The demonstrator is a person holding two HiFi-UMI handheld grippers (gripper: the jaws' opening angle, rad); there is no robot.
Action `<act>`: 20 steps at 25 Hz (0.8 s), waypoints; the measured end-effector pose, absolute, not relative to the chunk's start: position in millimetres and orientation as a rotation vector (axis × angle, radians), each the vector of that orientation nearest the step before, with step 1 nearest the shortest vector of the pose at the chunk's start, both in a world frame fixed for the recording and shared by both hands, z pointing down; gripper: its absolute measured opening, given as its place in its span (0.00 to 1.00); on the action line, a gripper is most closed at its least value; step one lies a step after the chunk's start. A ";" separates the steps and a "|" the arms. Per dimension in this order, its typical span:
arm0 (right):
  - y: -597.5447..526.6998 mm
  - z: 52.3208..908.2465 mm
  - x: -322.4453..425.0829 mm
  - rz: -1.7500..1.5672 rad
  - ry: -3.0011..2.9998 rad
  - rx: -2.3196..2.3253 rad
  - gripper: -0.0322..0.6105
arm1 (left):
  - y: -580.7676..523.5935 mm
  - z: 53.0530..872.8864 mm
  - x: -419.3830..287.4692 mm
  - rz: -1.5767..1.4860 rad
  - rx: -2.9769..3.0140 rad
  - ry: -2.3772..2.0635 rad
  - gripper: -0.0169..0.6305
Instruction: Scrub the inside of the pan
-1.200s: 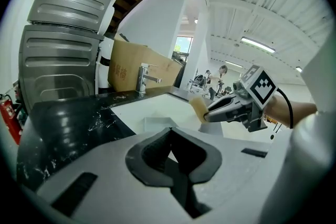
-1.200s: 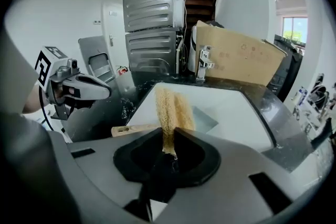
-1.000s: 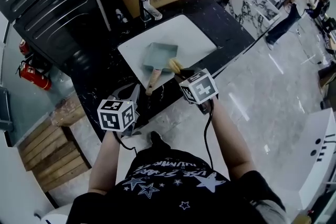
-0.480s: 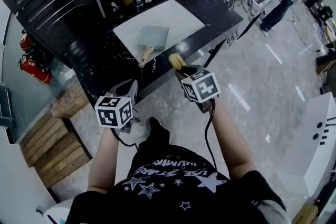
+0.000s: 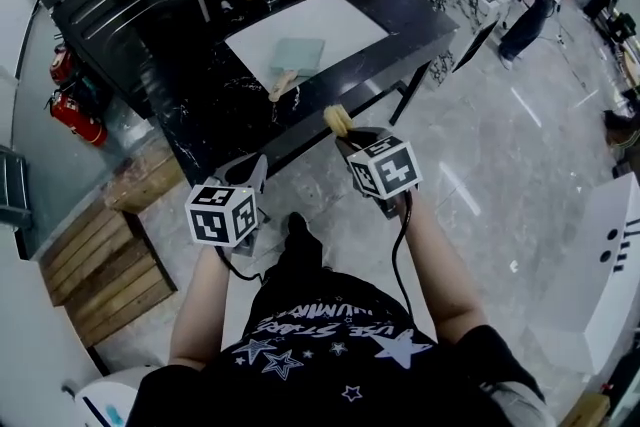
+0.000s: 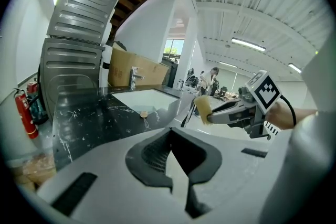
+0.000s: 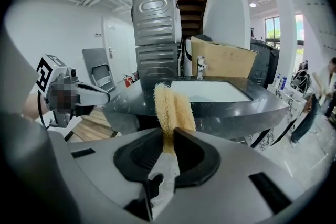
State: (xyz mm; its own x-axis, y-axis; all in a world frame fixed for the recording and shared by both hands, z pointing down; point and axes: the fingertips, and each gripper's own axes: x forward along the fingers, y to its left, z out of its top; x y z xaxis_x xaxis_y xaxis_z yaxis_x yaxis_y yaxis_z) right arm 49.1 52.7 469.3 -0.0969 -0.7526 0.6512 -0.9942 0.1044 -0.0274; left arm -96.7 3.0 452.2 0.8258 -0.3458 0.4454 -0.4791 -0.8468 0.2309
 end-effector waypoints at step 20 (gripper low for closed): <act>84.0 477.1 26.2 0.687 -1.936 1.743 0.15 | 30.8 460.1 -114.2 0.554 2.652 -0.621 0.04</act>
